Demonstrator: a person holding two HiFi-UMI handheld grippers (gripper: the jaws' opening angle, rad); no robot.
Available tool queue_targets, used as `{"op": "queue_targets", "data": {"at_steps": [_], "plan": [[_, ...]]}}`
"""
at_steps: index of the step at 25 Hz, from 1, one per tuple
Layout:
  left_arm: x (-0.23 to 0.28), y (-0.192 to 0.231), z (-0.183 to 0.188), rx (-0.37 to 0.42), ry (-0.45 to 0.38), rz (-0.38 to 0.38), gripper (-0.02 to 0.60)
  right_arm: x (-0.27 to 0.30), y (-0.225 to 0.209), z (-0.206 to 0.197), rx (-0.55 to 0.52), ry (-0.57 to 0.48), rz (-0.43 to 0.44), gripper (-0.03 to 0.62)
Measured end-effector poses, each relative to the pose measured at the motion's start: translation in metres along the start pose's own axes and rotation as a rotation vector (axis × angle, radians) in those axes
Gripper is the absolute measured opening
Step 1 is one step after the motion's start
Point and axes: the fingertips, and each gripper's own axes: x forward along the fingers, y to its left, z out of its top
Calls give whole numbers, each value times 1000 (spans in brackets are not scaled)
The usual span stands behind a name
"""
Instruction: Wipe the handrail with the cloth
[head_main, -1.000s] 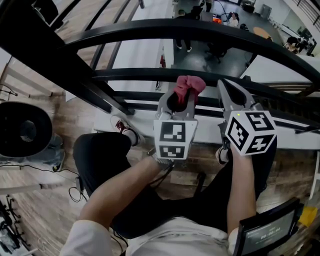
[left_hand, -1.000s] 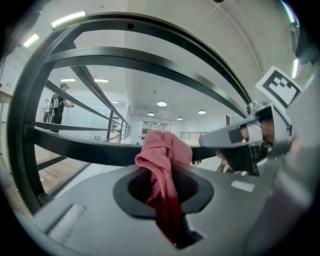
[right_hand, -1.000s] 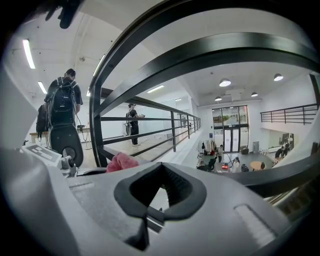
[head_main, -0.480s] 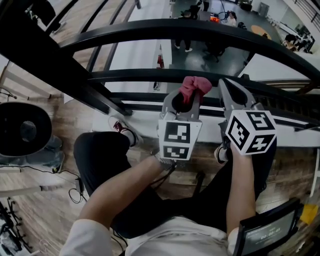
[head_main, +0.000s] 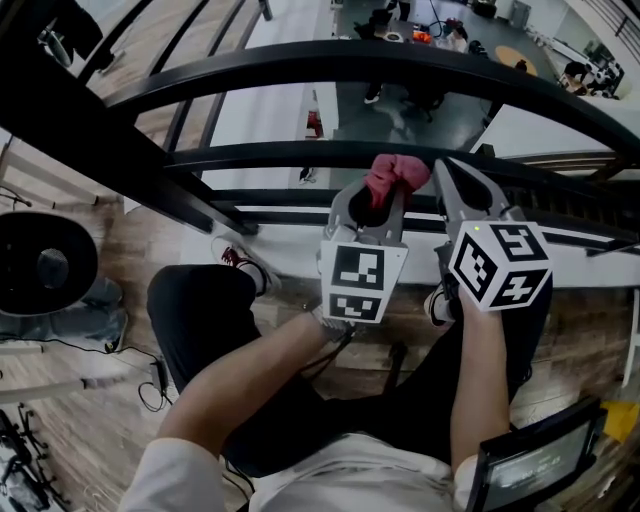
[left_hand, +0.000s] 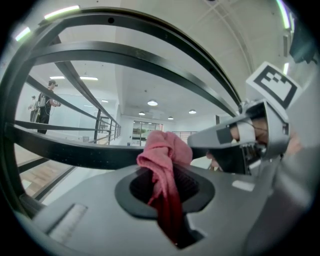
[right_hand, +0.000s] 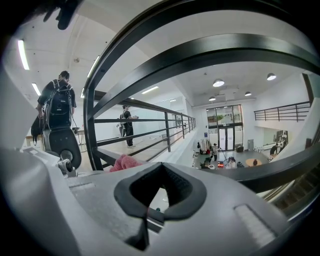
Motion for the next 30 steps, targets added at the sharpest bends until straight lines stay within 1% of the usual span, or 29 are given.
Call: {"op": "queue_targets", "data": {"at_steps": [5, 9, 22, 30], "plan": [[2, -3, -1, -5, 3, -4, 67, -7, -14, 6, 22, -24, -29, 2], [5, -8, 0, -17, 5, -13, 67, -11, -22, 5, 20, -20, -46, 2], [20, -34, 2, 21, -4, -88, 67, -25, -52, 0, 34, -28, -103, 2], [28, -48, 0, 23, -1, -116, 67, -35, -70, -4, 49, -31, -139, 2]]}}
